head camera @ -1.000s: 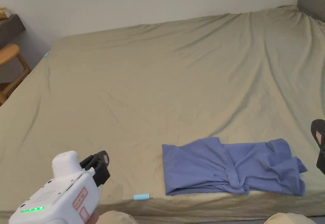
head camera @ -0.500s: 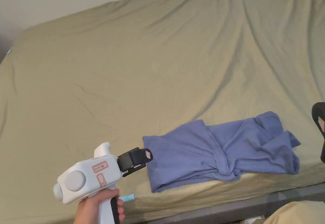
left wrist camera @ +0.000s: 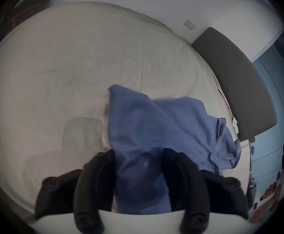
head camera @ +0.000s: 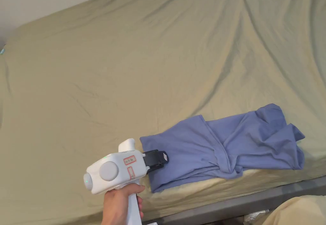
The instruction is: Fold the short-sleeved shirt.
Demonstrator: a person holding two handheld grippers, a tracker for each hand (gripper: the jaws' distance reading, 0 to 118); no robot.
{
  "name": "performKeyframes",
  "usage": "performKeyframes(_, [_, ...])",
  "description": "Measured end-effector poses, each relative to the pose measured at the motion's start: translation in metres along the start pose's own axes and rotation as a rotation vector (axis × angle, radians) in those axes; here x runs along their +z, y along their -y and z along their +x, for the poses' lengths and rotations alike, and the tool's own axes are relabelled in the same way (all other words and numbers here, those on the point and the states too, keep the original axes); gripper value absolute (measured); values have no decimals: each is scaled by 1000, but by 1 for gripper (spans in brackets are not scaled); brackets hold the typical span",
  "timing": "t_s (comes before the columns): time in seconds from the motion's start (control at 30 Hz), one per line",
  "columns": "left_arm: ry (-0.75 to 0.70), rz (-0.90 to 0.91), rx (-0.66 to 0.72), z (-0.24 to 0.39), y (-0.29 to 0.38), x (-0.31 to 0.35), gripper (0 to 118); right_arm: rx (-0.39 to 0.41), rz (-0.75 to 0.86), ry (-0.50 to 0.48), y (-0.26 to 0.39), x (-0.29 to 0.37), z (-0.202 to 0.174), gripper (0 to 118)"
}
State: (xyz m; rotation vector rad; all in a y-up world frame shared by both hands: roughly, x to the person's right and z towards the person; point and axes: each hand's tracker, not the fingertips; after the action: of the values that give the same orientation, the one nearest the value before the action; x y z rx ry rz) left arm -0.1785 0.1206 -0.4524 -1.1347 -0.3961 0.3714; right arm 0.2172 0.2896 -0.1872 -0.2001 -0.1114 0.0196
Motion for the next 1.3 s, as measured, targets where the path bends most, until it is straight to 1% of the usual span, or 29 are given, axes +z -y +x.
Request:
performKeyframes(0.07, [53, 19, 102, -2, 4, 3, 35, 4, -2, 5, -1, 2, 0, 1])
performKeyframes(0.1, [79, 29, 121, -4, 6, 5, 19, 9, -1, 10, -3, 4, 0, 1])
performKeyframes(0.13, [107, 38, 136, -4, 9, 9, 17, 13, 1, 10, -4, 6, 0, 1])
performKeyframes(0.2, [105, 53, 124, -4, 10, 19, 16, 21, 4, 12, -6, 10, 1, 1])
performKeyframes(0.23, [127, 62, 121, -5, 10, 25, 15, 25, 6, 17, -8, 12, 0, 1])
performKeyframes(0.33, [216, 69, 180, -12, 5, 42, 13, 26, 10, 20, -11, 14, 1, 1])
performKeyframes(0.37, [240, 63, 175, -13, 3, 47, 13, 30, 12, 24, -12, 15, 1, 1])
performKeyframes(0.43, [205, 87, 156, -14, 0, 58, 13, 49, 22, 30, -14, 18, 0, 1])
performKeyframes(0.47, [186, 78, 126, -14, -3, 64, 13, 61, 32, 37, -17, 21, -1, 1])
performKeyframes(0.63, [173, 81, 123, -44, -18, 94, 13, 68, 36, 42, -25, 22, -6, 1])
performKeyframes(0.73, [127, 72, 92, -72, -32, 119, 13, 71, 32, 40, -28, 19, -13, 1])
performKeyframes(0.8, [63, 71, 70, -94, -44, 138, 13, 68, 33, 25, -30, 16, -19, 1])
performKeyframes(0.9, [-88, 73, 20, -117, -55, 168, 13, 73, 28, 10, -30, 11, -29, 1])
performKeyframes(0.97, [-129, 89, 26, -133, -59, 185, 13, 68, 28, -1, -29, 8, -36, 1])
performKeyframes(1.03, [-173, 102, 20, -134, -58, 197, 13, 45, 28, 16, -25, 6, -39, 1])
performKeyframes(1.07, [-185, 103, 17, -134, -58, 199, 13, 25, 27, 15, -24, 6, -38, 1])
performKeyframes(1.1, [-195, 103, 9, -130, -56, 199, 13, 13, 23, -6, -23, 6, -37, 1])
performKeyframes(1.17, [-214, 98, -31, -113, -52, 194, 13, 10, 20, 4, -19, 6, -35, 1])
performKeyframes(1.27, [-306, 77, -102, -78, -49, 180, 13, 16, 5, 6, -17, 6, -30, 1])
performKeyframes(1.3, [-297, 83, -134, -64, -47, 175, 13, 18, 6, 9, -16, 8, -27, 1])
